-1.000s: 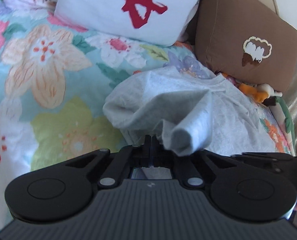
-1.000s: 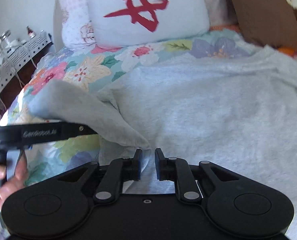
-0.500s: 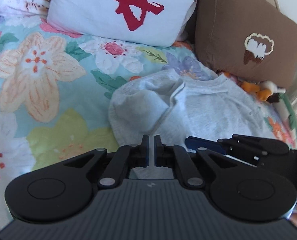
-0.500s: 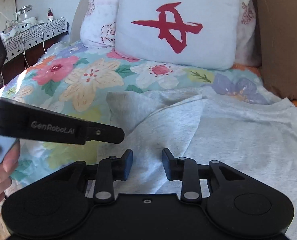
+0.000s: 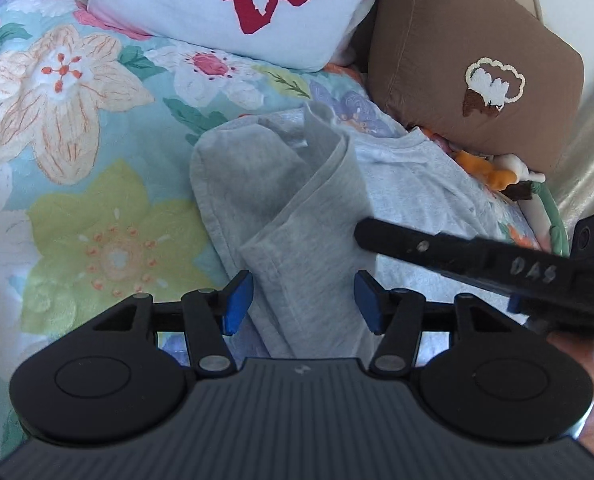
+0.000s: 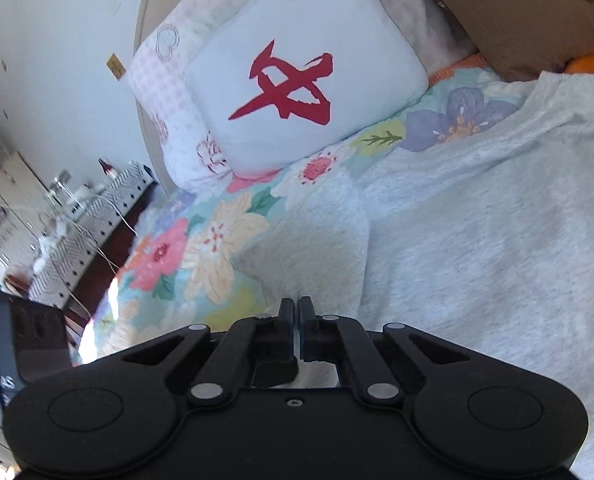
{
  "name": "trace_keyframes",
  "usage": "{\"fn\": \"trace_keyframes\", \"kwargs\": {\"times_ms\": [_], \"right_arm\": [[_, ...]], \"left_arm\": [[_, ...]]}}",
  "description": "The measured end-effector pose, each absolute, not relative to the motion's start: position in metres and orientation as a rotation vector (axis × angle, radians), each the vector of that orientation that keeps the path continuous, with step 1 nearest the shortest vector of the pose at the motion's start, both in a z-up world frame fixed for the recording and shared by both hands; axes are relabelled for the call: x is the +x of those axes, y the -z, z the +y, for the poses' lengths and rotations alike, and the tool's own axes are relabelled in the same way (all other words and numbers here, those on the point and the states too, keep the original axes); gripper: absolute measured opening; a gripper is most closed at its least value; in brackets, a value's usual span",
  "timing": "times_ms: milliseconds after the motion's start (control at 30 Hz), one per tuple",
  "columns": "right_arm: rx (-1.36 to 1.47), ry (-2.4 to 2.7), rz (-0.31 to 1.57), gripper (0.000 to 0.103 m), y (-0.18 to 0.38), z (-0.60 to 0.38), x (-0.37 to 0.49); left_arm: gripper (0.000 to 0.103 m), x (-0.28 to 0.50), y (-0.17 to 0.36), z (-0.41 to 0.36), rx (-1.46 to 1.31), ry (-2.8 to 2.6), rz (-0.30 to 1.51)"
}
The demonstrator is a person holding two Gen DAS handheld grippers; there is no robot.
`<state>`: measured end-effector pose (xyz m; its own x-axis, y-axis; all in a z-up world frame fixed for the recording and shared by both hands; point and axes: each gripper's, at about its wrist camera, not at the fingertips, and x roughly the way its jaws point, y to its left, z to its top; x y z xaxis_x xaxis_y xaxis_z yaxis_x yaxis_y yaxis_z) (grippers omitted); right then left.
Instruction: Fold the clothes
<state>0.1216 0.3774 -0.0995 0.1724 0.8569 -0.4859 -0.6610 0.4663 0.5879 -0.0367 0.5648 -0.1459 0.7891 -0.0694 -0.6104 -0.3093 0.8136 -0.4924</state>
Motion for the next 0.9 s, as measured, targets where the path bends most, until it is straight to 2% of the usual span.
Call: {"fn": "trace_keyframes", "kwargs": {"times_ms": [200, 267, 333, 567, 600, 633, 700, 800, 900], "right_arm": [[0.356, -1.182, 0.913, 0.004, 0.093, 0.381, 0.123], [0.385, -1.216, 0.925, 0.004, 0.088, 0.385, 0.121], [0.404, -1.252, 0.932, 0.004, 0.083, 0.390, 0.118], [0.375, -1.367, 0.944, 0.004, 0.062, 0.417, 0.101], [0.356, -1.376, 0.944, 0.004, 0.060, 0.421, 0.098], [0.342, -1.382, 0.947, 0.004, 0.059, 0.425, 0.096], [0.325, -1.387, 0.950, 0.004, 0.058, 0.429, 0.091], [0.289, -1.375, 0.947, 0.004, 0.056, 0.430, 0.087], [0.233, -1.300, 0.939, 0.009, 0.056, 0.424, 0.083]], "left_arm": [[0.055, -0.050, 0.132, 0.566, -0.655, -0.136, 0.605], [0.062, -0.062, 0.127, 0.569, -0.666, -0.159, 0.578], [0.077, -0.073, 0.124, 0.570, -0.670, -0.178, 0.552], [0.082, -0.103, 0.124, 0.572, -0.764, -0.180, 0.499], [0.075, -0.106, 0.124, 0.572, -0.778, -0.187, 0.489], [0.044, -0.108, 0.125, 0.573, -0.794, -0.198, 0.487], [0.005, -0.112, 0.125, 0.578, -0.839, -0.237, 0.493], [0.005, -0.125, 0.118, 0.571, -0.786, -0.348, 0.507], [0.005, -0.138, 0.115, 0.557, -0.683, -0.480, 0.561]]}}
